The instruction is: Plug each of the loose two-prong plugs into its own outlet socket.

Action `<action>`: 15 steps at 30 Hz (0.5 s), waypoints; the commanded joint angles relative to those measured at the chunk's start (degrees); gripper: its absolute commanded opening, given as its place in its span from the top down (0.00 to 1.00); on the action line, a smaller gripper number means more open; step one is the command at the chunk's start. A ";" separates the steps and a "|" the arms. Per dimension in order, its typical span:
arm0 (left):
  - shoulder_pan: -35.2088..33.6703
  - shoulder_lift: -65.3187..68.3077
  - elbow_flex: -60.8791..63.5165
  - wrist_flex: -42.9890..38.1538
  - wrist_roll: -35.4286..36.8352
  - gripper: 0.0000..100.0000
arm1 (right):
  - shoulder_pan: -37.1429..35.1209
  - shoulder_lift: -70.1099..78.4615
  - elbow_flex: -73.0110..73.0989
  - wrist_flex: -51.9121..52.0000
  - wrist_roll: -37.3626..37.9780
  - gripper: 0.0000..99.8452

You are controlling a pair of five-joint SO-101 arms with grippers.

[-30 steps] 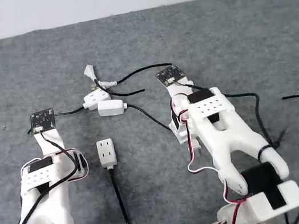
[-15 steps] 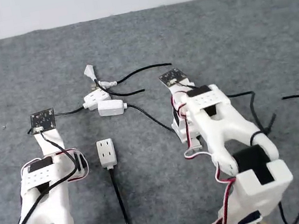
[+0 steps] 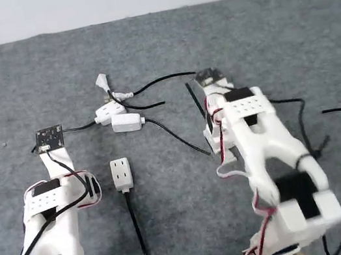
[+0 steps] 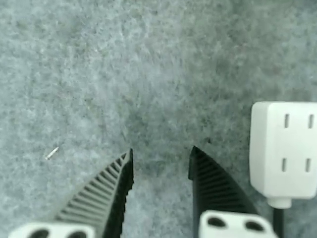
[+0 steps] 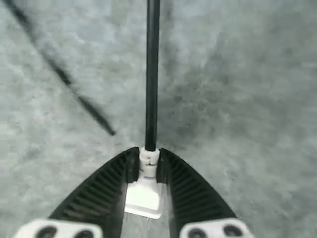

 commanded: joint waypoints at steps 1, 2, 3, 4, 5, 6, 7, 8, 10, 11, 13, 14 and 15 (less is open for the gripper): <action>-1.85 0.09 -4.88 2.29 -0.26 0.82 | -3.03 -16.04 0.79 2.95 0.62 0.99; -2.37 0.18 -5.41 2.90 -0.26 0.82 | -5.05 -20.00 1.76 3.65 0.53 0.99; -2.46 0.26 -5.49 3.16 -0.26 0.82 | -7.52 -23.96 2.37 4.44 0.44 0.99; -2.46 0.88 -5.67 3.34 -0.26 0.82 | -10.59 -27.38 2.55 5.49 0.35 0.99; -2.46 1.76 -5.93 3.34 -0.26 0.82 | -13.93 -30.64 2.73 6.37 0.18 0.99; -2.20 2.81 -6.37 3.43 -0.26 0.83 | -17.27 -33.36 2.90 6.64 -0.62 0.99; -1.49 4.04 -7.16 3.96 -0.88 0.84 | -20.09 -35.21 2.99 6.64 -0.88 0.99; -0.53 5.19 -7.87 5.10 -2.64 0.87 | -22.37 -36.00 2.99 6.20 -0.79 0.99; 3.34 7.21 -8.31 6.95 -8.62 0.95 | -25.80 -36.00 3.16 4.62 0.18 0.99; 5.71 7.82 -8.22 8.00 -11.43 0.98 | -27.21 -35.65 3.87 3.74 0.44 0.99; 8.00 7.74 -8.22 10.37 -15.65 0.99 | -29.76 -35.56 6.51 0.57 0.44 0.99; 7.91 7.12 -8.22 11.25 -17.05 0.99 | -30.99 -35.65 8.09 -0.92 0.35 0.99; 7.21 6.24 -8.22 11.78 -18.29 0.99 | -32.40 -35.65 9.85 -2.59 0.26 0.99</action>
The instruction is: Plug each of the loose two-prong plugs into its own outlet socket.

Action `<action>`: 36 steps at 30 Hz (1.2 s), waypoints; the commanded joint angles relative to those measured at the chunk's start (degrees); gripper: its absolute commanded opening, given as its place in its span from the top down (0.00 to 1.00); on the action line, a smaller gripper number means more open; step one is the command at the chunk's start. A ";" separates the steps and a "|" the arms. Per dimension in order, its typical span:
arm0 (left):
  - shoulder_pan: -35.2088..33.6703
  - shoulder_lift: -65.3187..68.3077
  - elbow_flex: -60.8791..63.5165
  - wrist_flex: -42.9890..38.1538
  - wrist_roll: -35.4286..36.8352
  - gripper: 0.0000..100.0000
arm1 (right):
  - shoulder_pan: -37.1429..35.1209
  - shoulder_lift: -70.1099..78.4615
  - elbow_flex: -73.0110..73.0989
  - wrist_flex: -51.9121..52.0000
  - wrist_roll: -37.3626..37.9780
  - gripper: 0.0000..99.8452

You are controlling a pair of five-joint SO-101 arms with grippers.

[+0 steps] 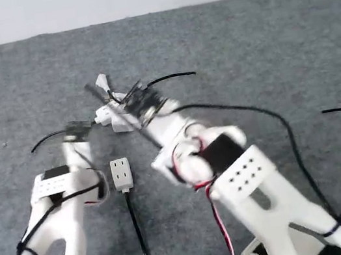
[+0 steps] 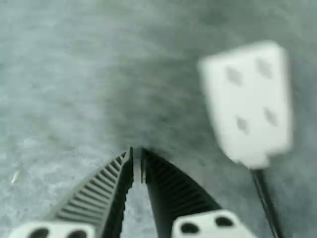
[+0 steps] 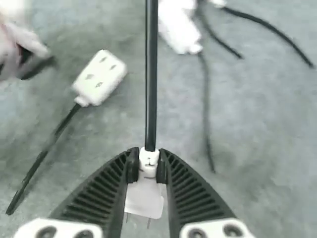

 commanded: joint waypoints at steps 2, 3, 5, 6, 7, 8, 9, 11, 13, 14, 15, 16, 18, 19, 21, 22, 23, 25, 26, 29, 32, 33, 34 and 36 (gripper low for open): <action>0.53 -3.16 -0.92 4.22 -8.88 0.99 | -6.29 -2.24 5.45 -7.34 0.26 0.99; 0.70 -4.13 -0.04 4.04 -9.93 0.99 | -7.78 -2.24 6.77 -8.57 0.18 0.99; 1.67 -6.33 1.89 3.08 -10.55 0.99 | -10.24 -2.24 8.70 -10.42 0.18 0.99; 2.02 -7.56 2.86 2.73 -10.73 0.99 | -11.03 -2.15 9.14 -10.77 0.18 0.99; 2.11 -8.79 3.82 2.37 -10.81 0.99 | -11.21 -1.98 9.32 -10.95 0.18 0.99; 2.55 -10.02 4.79 2.11 -10.99 0.99 | -11.12 -1.89 9.32 -10.95 0.18 0.99; 2.81 -11.43 5.85 2.02 -11.43 0.99 | -11.03 -1.89 9.32 -11.03 0.18 0.99; 3.60 -14.51 8.04 2.02 -14.51 0.99 | -10.59 -1.71 9.41 -11.12 0.18 0.99; 4.75 -18.29 10.77 2.11 -16.97 0.99 | -10.51 -1.71 9.41 -11.12 0.18 0.99; 5.36 -20.40 12.26 2.11 -17.58 0.99 | -10.51 -1.71 9.41 -11.12 0.18 0.99; 6.24 -22.68 13.85 2.11 -17.76 0.99 | -10.51 -1.71 9.41 -11.21 0.18 0.99; 7.21 -25.14 15.52 2.11 -17.93 0.99 | -10.51 -1.71 9.41 -11.21 0.18 0.99; 8.44 -30.42 18.59 2.20 -19.08 0.99 | -10.51 -1.71 9.41 -11.21 0.18 0.99; 8.79 -33.14 19.91 2.64 -19.16 0.99 | -10.51 -1.71 9.41 -11.30 0.18 0.99; 8.88 -38.24 22.02 3.52 -19.16 0.99 | -10.51 -1.63 9.49 -11.82 0.18 0.99; 8.88 -40.53 22.90 3.78 -19.08 0.99 | -10.51 -1.63 9.49 -12.00 0.18 0.99; 8.88 -42.64 23.78 3.87 -19.08 0.99 | -10.51 -1.63 9.49 -12.09 0.18 0.99; 8.88 -46.24 25.19 4.66 -18.99 0.99 | -10.51 -1.63 9.58 -12.18 0.09 0.99; 8.88 -47.65 25.71 4.92 -18.90 0.99 | -10.51 -1.63 9.58 -12.70 0.09 0.99; 8.88 -51.34 27.21 4.75 -15.65 0.99 | -10.07 -1.54 10.73 -15.25 -0.53 0.99; 8.44 -54.33 27.82 4.57 -13.10 0.99 | -7.52 -1.54 13.45 -20.70 -5.98 0.99; 8.35 -55.38 27.82 4.13 -11.16 0.99 | -6.37 -1.54 14.51 -23.08 -7.65 0.99; 7.56 -56.62 28.00 3.08 -8.09 0.99 | -5.49 -1.54 15.38 -25.54 -9.14 0.99; 3.43 -58.99 28.09 0.35 -0.70 0.99 | -4.53 -1.54 17.67 -31.43 -11.96 0.99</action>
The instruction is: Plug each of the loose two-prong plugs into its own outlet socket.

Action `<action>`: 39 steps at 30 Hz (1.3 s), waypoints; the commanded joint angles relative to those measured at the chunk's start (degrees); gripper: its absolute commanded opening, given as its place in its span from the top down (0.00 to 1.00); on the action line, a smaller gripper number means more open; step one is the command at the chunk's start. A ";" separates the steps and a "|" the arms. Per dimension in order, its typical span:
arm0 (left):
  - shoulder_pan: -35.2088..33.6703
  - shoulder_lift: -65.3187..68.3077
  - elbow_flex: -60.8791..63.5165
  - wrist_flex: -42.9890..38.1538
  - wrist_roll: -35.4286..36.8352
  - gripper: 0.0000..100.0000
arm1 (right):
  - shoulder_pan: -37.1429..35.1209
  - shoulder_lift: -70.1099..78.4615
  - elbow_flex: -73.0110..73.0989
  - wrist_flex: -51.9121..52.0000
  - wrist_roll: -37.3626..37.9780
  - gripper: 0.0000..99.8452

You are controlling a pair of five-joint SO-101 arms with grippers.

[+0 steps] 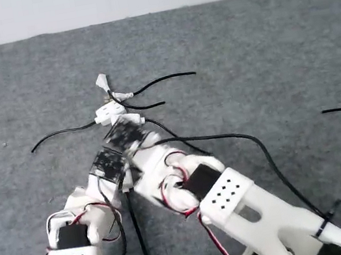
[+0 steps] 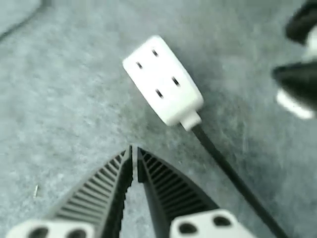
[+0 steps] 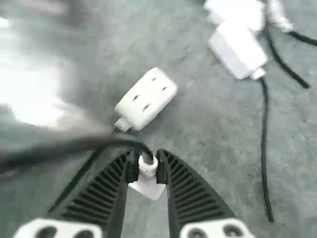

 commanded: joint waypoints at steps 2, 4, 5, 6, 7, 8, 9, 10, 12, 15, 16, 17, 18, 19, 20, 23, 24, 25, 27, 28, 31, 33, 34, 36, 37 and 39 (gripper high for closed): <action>-9.41 -6.42 -0.04 -6.51 17.05 0.96 | 2.07 -1.54 3.08 -13.58 -6.15 0.99; -12.75 -7.74 -0.22 -6.68 20.57 0.90 | 2.07 -1.45 4.66 -19.82 -6.86 0.99; -14.07 -8.09 -0.31 -6.59 22.33 0.87 | 2.07 -1.27 5.19 -22.46 -6.95 0.99; -15.03 -8.09 -0.48 -6.59 23.82 0.85 | 2.07 -0.48 5.19 -24.48 -6.95 0.99; -15.82 -8.00 -1.10 -6.59 24.97 0.85 | 2.07 0.66 5.19 -26.15 -7.03 0.99; -16.18 -8.00 -1.54 -6.59 25.23 0.87 | 2.07 2.24 4.75 -27.82 -7.82 0.99; -16.26 -8.00 -1.71 -6.68 25.14 0.91 | 2.07 4.26 3.78 -28.97 -9.49 0.99; -16.26 -8.00 -1.80 -6.95 25.14 0.94 | 2.07 6.73 2.46 -29.76 -10.99 0.99; -16.09 -8.00 -1.89 -7.65 25.14 0.97 | 2.07 12.26 -1.41 -30.81 -11.78 0.99; -16.00 -8.00 -1.45 -9.23 25.14 0.99 | 1.19 20.18 -8.53 -30.29 -11.52 0.99; -16.09 -8.00 -1.45 -9.41 25.14 0.99 | 1.01 22.20 -10.55 -30.29 -11.43 0.99; -16.18 -8.00 -1.45 -9.41 25.14 0.99 | 0.92 23.96 -12.31 -30.29 -11.43 0.99; -16.26 -8.00 -1.45 -9.41 25.23 0.99 | 0.84 25.54 -13.89 -30.29 -11.43 0.99; -16.26 -8.00 -1.45 -9.41 25.32 0.99 | 0.84 26.77 -15.30 -30.29 -11.43 0.99; -16.26 -8.00 -1.45 -9.41 25.32 0.99 | 0.84 27.82 -16.44 -30.29 -11.34 0.99; -16.26 -8.00 -1.45 -9.41 25.32 0.99 | 0.92 30.29 -17.67 -30.20 -10.20 0.99; -16.26 -8.00 -1.45 -9.41 25.32 0.99 | 0.92 30.81 -17.67 -30.20 -8.53 0.99; -16.26 -8.00 -1.45 -9.41 25.32 0.99 | 0.84 31.34 -17.67 -30.20 -7.30 0.99; -16.26 -8.00 -1.45 -9.41 25.32 0.99 | 0.75 32.04 -17.67 -30.20 -6.07 0.99; -16.26 -8.00 -1.45 -9.41 25.32 0.99 | 0.75 32.22 -17.58 -29.76 -5.80 0.99; -16.26 -8.00 -1.36 -9.41 25.23 0.99 | 1.01 32.48 -17.76 -27.12 -5.63 0.99; -16.26 -8.00 -1.10 -9.49 25.14 0.99 | 1.01 32.66 -17.67 -26.68 -5.63 0.99; -16.26 -8.09 -1.01 -9.49 25.14 0.99 | 0.92 32.66 -17.58 -26.59 -5.63 0.99; -16.26 -8.09 -1.01 -9.49 25.14 0.99 | 0.84 32.75 -17.32 -26.33 -5.63 0.99; -16.26 -8.09 -1.01 -9.49 25.14 0.99 | 0.84 32.75 -16.97 -25.89 -5.63 0.99; -16.26 -8.09 -0.92 -9.49 25.14 0.99 | 0.22 32.66 -16.44 -25.45 -5.63 0.99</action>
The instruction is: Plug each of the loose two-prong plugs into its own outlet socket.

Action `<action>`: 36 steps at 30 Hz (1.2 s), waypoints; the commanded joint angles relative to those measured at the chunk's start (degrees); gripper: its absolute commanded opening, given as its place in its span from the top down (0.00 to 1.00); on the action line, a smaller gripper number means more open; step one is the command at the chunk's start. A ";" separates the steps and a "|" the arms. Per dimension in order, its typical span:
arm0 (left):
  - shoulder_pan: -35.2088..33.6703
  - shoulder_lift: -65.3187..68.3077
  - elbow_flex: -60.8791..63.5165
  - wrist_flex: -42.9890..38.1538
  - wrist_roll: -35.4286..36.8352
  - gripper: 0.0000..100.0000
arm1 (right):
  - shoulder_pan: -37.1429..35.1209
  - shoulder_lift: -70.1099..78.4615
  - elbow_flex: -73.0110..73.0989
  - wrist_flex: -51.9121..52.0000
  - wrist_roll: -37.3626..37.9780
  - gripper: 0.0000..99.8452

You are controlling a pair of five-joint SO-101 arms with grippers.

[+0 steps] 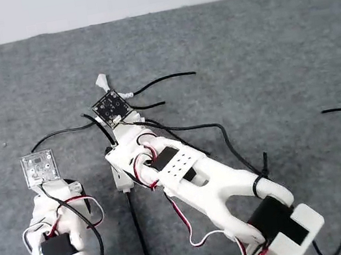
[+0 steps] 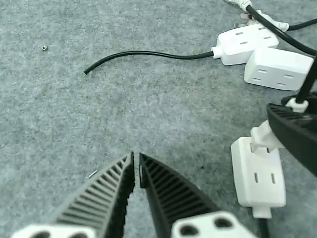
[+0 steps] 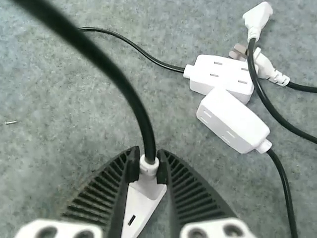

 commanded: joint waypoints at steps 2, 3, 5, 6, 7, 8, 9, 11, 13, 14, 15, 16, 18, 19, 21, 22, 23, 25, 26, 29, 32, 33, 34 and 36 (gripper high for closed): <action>-0.53 -0.88 -1.27 -1.58 0.53 0.99 | -1.45 -0.22 -1.93 2.07 0.88 0.99; -0.53 -0.88 -1.27 -1.58 0.53 0.99 | -1.54 -0.22 -1.85 2.95 0.88 0.99; -0.53 -0.88 -1.27 -1.58 0.53 0.99 | -1.71 -0.22 -1.85 5.41 0.88 0.99; -0.53 -0.88 -1.27 -1.58 0.53 0.99 | -1.98 -0.22 -1.85 6.46 0.88 0.99; -0.53 -0.88 -1.27 -1.58 0.53 0.99 | -2.07 -0.22 -1.85 7.25 0.97 0.99; -0.53 -0.88 -1.27 -1.58 0.53 0.99 | -2.15 -0.22 -1.85 8.04 0.97 0.99; -0.53 -0.88 -1.27 -1.58 0.53 0.99 | -2.15 -0.22 -1.85 8.92 0.97 0.99; -0.53 -0.88 -1.27 -1.58 0.53 0.99 | -2.15 -0.22 -1.85 11.12 0.97 0.99; -0.53 -0.88 -1.27 -1.58 0.53 0.99 | -2.15 -0.22 -1.85 13.58 2.55 0.99; -0.53 -0.88 -1.27 -1.58 0.53 0.99 | -2.24 -0.22 -1.85 14.81 4.04 0.99; -0.53 -0.88 -1.27 -1.58 0.53 0.99 | -2.24 -0.22 -1.85 16.04 5.01 0.99; -0.53 -0.88 -1.27 -1.58 0.53 0.99 | -2.24 -0.22 -1.76 16.92 5.71 0.99; -0.53 -0.88 -1.19 -1.58 0.53 0.99 | -2.77 -0.22 -1.76 18.51 6.15 0.99; -0.53 -0.88 -1.19 -1.58 0.53 0.99 | -3.21 -0.22 -1.76 19.12 6.24 0.99; -0.53 -0.88 -1.19 -1.58 0.53 0.98 | -4.00 -0.22 -1.76 19.74 6.15 0.99; -0.53 -0.88 -1.19 -1.58 0.53 0.98 | -4.35 -0.31 -1.85 19.65 6.15 0.99; -0.53 -0.88 -1.19 -1.58 0.53 0.98 | -4.88 -0.48 -2.02 19.74 5.98 0.99; -0.62 -0.88 -1.19 -1.58 0.53 0.98 | -5.76 -0.84 -2.11 19.91 5.63 0.94; -0.62 -0.97 -1.27 -1.58 0.62 0.98 | -6.64 -0.84 -2.11 19.91 5.10 0.90; -1.76 -1.23 -1.54 -1.58 0.79 0.98 | -7.78 -1.27 -3.16 22.29 -0.53 0.78; -5.19 -1.23 -2.24 -4.31 4.75 0.98 | -8.22 -3.21 -6.68 29.05 -4.84 0.72; -6.68 -0.97 -2.51 -5.10 6.68 0.98 | -8.75 -3.56 -7.82 30.81 -6.07 0.72; -7.91 -0.97 -2.77 -5.89 8.00 0.98 | -9.19 -3.65 -8.70 32.04 -7.38 0.72; -10.11 -0.88 -3.74 -6.07 10.64 0.95 | -9.98 -3.47 -9.14 32.57 -9.93 0.72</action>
